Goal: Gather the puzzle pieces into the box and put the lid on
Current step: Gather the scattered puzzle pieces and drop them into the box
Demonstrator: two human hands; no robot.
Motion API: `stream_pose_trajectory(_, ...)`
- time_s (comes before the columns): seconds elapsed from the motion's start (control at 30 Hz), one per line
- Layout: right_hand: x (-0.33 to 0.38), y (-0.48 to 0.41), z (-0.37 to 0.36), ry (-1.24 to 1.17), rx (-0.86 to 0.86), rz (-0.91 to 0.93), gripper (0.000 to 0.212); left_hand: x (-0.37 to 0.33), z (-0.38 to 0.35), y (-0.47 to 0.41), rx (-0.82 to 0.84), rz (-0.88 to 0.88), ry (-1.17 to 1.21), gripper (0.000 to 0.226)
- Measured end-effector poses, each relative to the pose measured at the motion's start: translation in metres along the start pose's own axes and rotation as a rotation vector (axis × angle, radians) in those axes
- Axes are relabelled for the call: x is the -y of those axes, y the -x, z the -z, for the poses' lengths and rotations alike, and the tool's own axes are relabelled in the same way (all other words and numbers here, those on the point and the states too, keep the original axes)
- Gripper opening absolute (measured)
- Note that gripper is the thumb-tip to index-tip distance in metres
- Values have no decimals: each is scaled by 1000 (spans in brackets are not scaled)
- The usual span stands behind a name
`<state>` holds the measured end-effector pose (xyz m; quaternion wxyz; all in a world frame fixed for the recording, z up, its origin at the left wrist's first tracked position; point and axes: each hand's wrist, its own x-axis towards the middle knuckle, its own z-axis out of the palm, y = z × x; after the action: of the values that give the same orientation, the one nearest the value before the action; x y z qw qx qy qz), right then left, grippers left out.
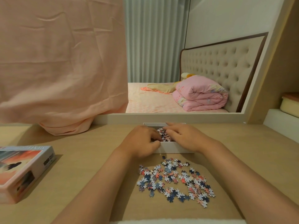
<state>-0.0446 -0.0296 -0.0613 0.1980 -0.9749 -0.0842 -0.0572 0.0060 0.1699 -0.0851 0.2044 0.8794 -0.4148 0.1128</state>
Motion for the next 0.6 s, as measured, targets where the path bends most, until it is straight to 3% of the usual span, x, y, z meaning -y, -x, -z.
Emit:
stream_pose_trajectory(0.1, -3, 7, 6, -24, 43, 4, 39, 1, -4, -3, 24, 3, -93, 43)
stream_pose_trajectory(0.2, -4, 12, 5, 143, 162, -18, 47, 6, -4, -3, -39, 17, -151, 45)
stream_pose_trajectory(0.3, -1, 14, 9, 297, 53, -52, 56, 7, -3, 0, -92, 30, -135, 44)
stream_pose_trajectory(0.37, 2, 15, 7, 255, 30, -21, 57, 7, -5, 1, -126, 36, -115, 44)
stream_pose_trajectory(0.5, 9, 16, -4, 231, 160, -5, 62, 6, -8, 0, 56, 84, -124, 60)
stream_pose_trajectory(0.6, 7, 15, -3, 289, 99, -57, 67, 5, -9, 0, 146, 144, -120, 61)
